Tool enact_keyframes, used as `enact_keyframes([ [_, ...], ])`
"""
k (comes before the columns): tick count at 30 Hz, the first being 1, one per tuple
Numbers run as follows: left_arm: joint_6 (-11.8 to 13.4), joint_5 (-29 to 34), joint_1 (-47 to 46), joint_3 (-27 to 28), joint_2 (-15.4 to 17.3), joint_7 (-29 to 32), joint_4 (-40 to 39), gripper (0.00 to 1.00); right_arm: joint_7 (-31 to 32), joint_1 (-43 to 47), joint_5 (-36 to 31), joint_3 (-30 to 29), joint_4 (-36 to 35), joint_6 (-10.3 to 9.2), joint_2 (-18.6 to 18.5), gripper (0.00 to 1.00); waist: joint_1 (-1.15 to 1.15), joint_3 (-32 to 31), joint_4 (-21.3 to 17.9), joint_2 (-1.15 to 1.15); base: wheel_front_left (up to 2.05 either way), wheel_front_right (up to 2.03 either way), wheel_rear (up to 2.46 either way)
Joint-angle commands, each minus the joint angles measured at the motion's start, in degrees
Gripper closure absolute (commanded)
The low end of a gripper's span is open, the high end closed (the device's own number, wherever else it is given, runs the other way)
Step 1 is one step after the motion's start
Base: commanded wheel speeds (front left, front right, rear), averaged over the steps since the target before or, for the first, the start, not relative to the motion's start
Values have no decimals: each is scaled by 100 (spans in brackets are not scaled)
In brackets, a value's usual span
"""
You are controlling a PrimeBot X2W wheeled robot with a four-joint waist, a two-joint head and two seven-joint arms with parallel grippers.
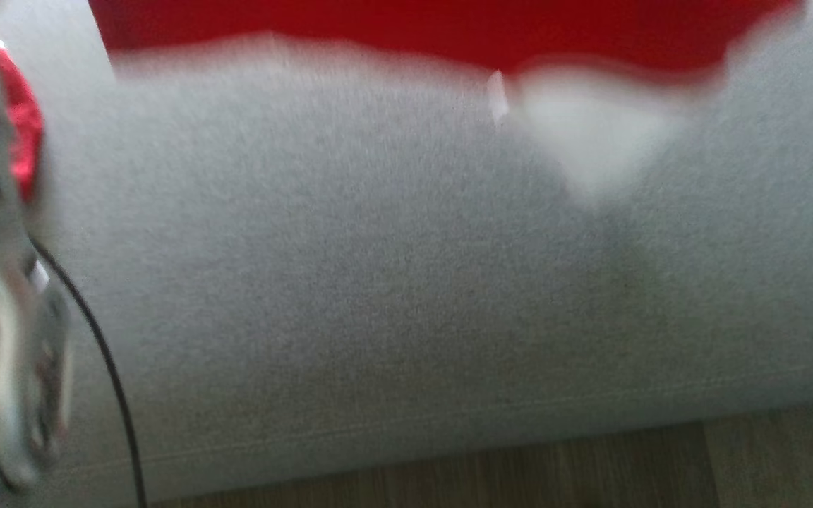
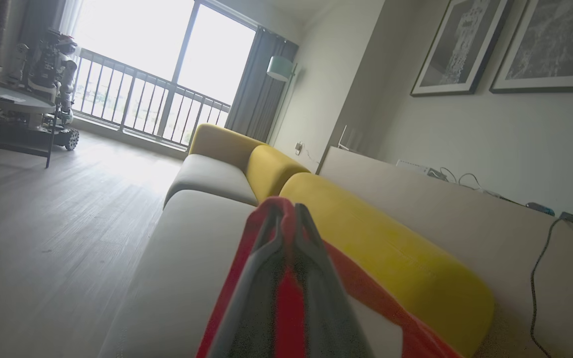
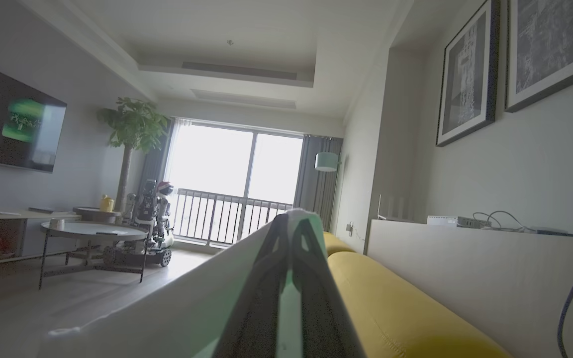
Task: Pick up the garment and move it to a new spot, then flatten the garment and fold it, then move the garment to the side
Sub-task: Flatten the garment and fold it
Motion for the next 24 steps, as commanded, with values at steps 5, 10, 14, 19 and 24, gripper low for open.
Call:
enact_keyframes([
  [5,53,219,-1471,239,60,-1185,903,100,-1115,-1407,-274,-121,974,-2,159,100,-1,973,-12,0,0,0,0],
  [10,-165,333,-2037,121,-9,-1867,1979,100,-1688,-1829,-532,-200,1877,-2,336,100,-1,1209,8,0,0,0,0],
  [14,-421,377,-1934,-8,-49,-2258,2651,100,-1798,-1529,-591,-135,2386,-2,430,100,-1,1306,33,0,0,0,0],
  [19,-747,504,-1436,-243,-64,-2582,3292,100,-1825,-778,-495,-173,2717,-2,473,100,-1,1309,76,0,0,0,0],
  [24,-907,687,-911,-463,-37,-2735,3663,100,-1827,-14,-439,-137,2814,-2,491,100,-1,1177,91,0,0,0,0],
])
